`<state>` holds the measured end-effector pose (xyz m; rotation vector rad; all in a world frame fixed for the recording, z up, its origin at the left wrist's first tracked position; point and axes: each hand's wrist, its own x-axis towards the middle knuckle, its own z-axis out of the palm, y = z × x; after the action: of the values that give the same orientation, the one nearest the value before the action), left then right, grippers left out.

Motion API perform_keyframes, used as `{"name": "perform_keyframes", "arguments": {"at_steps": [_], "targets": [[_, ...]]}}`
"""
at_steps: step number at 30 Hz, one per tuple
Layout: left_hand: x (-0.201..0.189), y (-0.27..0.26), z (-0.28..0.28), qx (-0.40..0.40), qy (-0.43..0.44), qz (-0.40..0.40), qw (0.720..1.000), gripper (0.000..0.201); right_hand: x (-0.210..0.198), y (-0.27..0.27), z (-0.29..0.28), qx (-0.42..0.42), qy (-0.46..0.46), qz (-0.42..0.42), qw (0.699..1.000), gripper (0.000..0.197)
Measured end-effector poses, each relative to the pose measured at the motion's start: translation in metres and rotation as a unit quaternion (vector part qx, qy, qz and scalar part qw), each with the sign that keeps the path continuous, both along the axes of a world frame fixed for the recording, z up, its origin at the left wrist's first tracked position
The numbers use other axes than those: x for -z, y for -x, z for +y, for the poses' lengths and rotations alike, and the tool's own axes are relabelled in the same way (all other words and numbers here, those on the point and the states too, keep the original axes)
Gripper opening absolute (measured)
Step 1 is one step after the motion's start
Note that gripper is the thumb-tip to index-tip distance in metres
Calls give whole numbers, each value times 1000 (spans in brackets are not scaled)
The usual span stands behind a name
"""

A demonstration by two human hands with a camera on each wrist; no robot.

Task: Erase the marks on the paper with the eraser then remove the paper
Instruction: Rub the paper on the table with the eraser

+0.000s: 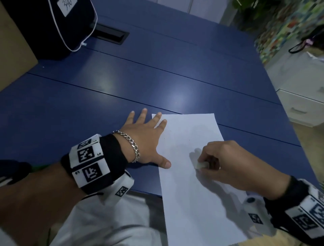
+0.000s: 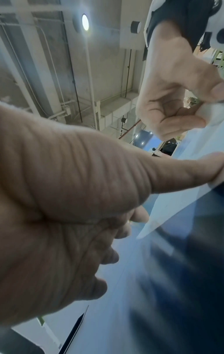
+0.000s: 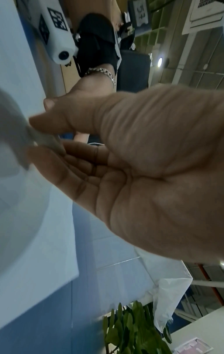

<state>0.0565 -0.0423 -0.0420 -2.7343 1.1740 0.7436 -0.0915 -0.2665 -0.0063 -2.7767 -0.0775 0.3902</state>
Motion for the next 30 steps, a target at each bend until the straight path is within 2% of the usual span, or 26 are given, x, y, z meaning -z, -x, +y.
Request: {"name": "perform_keyframes", "arguments": {"at_steps": [6,9,11,13,16,21,24,27,30], "targets": [[-6,-8,-2,10,19,31,999,113,-14,-22,1,-24,-4,99,995,13],[-8,-11,0,18,2,38,999,113,-11,-44,1,-28,-21,12,999,14],[-9,-11,-1,27,-2,37,999,115,-6,-61,1,11,-39,-57,998,14],[-10,-9,-3,44,11,35,998,115,-1,-75,1,34,-32,-91,995,12],[-12,-8,-8,66,42,39,996,114,6,-85,3,20,-1,-90,996,14],[-6,-11,-11,74,5,34,997,136,8,-87,1,23,9,-86,996,17],[-2,-11,-12,79,8,25,997,139,9,-84,6,27,1,-94,995,17],[-1,-10,-13,82,10,21,996,140,12,-75,18,-14,4,-98,995,11],[0,-11,-11,79,9,26,996,138,8,-71,19,-40,-15,-63,997,6]]}}
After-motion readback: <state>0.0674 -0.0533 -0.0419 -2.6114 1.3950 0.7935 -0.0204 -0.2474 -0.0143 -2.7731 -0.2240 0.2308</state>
